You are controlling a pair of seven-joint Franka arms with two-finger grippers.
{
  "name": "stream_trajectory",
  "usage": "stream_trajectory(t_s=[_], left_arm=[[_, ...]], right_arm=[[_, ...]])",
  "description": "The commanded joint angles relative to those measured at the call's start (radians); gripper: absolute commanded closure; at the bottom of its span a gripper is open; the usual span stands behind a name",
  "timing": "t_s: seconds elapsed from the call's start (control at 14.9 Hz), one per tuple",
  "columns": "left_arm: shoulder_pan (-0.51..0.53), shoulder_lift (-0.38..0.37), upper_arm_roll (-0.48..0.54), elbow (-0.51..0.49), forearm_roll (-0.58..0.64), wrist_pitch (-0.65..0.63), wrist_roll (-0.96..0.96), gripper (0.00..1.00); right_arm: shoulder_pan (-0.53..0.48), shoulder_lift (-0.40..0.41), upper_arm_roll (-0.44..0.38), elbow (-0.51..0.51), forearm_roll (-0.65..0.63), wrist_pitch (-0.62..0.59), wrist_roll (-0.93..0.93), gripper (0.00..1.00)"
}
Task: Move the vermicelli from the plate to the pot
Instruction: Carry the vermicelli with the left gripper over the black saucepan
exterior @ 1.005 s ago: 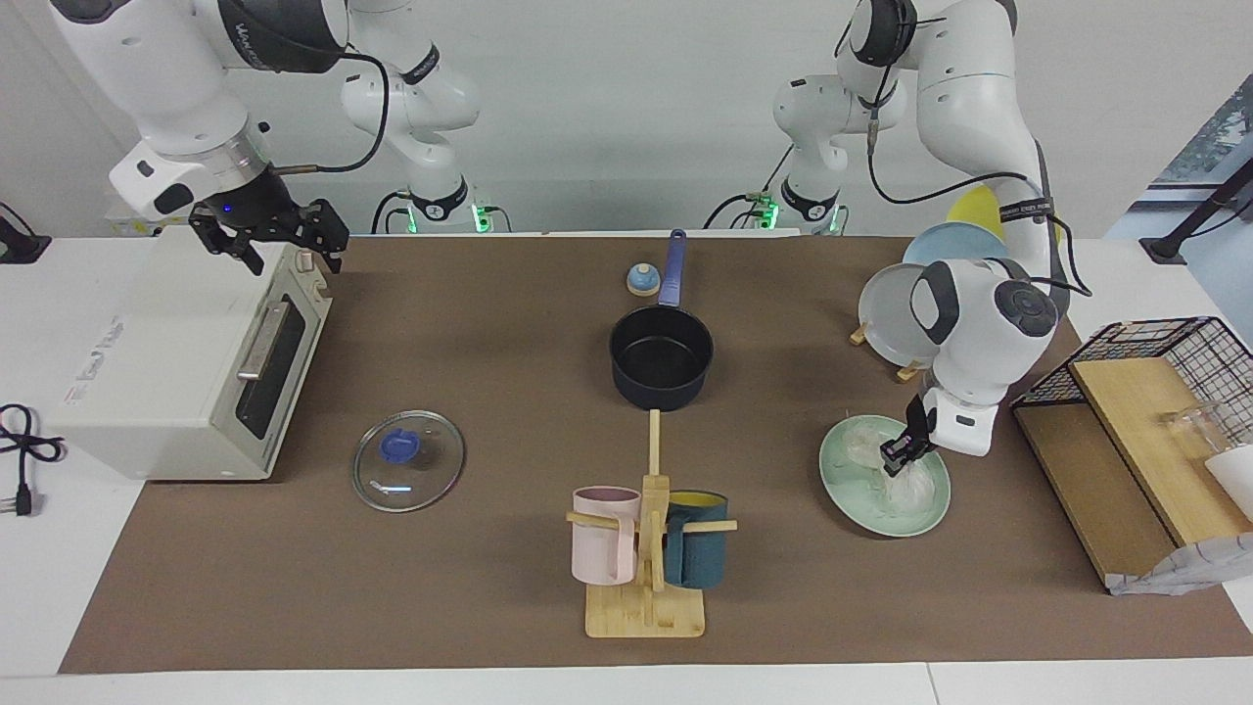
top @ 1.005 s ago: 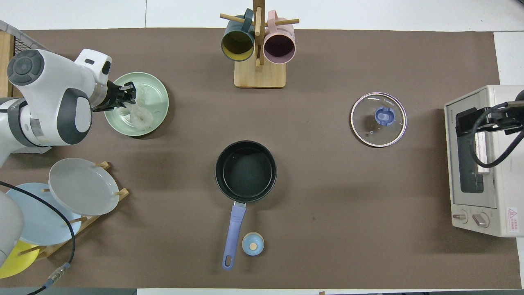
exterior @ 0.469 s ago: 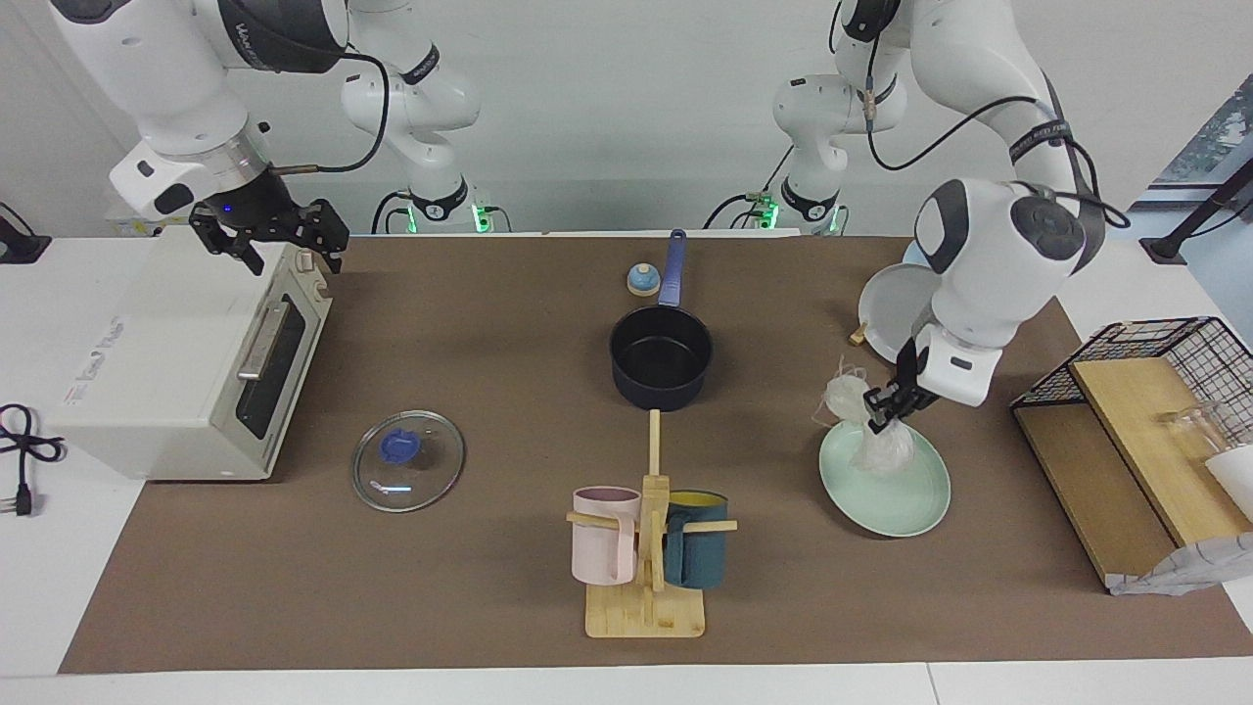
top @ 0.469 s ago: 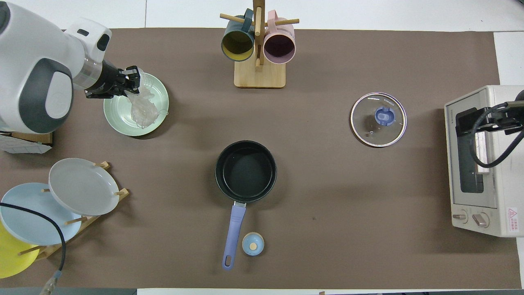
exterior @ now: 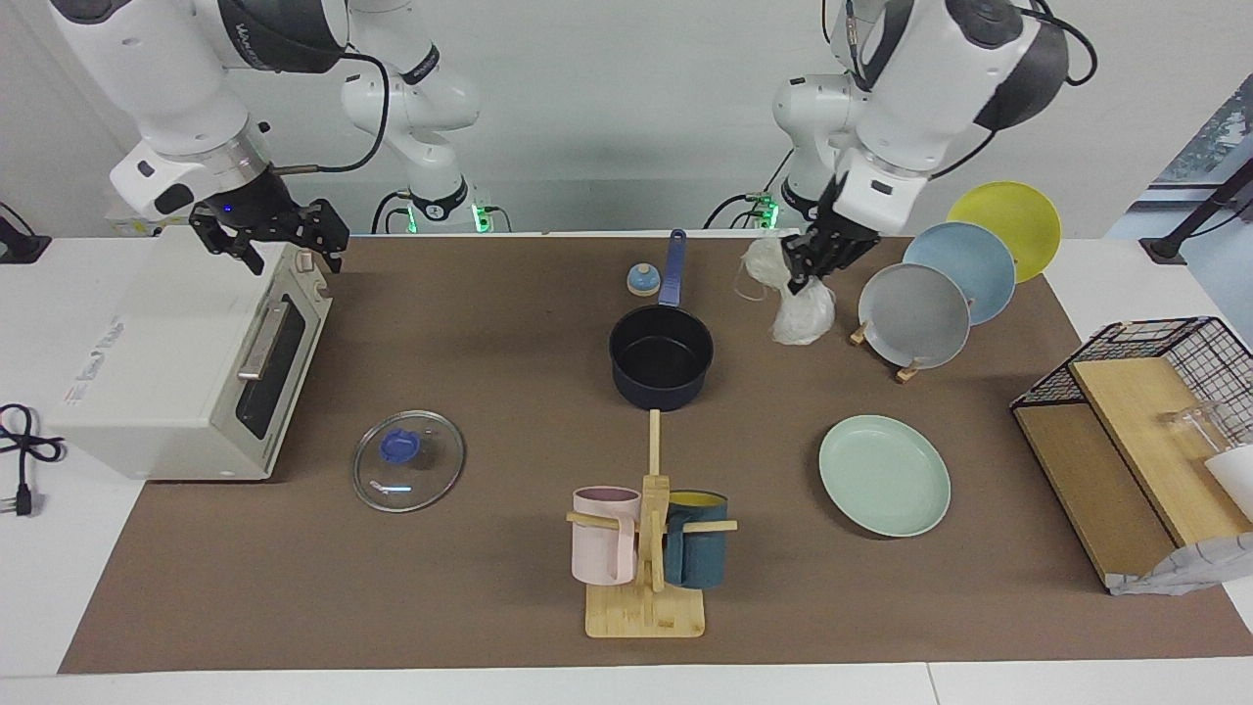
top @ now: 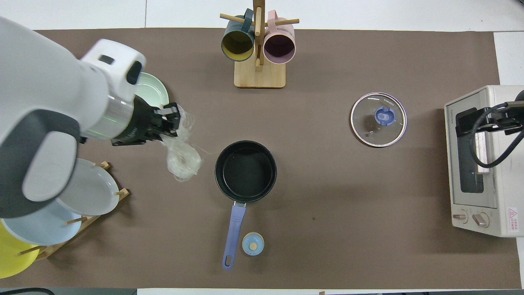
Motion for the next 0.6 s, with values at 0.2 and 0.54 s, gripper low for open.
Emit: stream_trajectory(t_s=[0.2, 0.54], left_arm=[[-0.179, -0.042, 0.012, -0.300, -0.017, 0.237, -0.086, 1.00], [-0.199, 0.047, 0.012, -0.326, -0.017, 0.363, -0.100, 1.00]], right_arm=[[-0.005, -0.011, 0.003, -0.008, 0.025, -0.012, 0.012, 0.00], [-0.005, -0.011, 0.003, -0.010, 0.025, -0.011, 0.012, 0.00]])
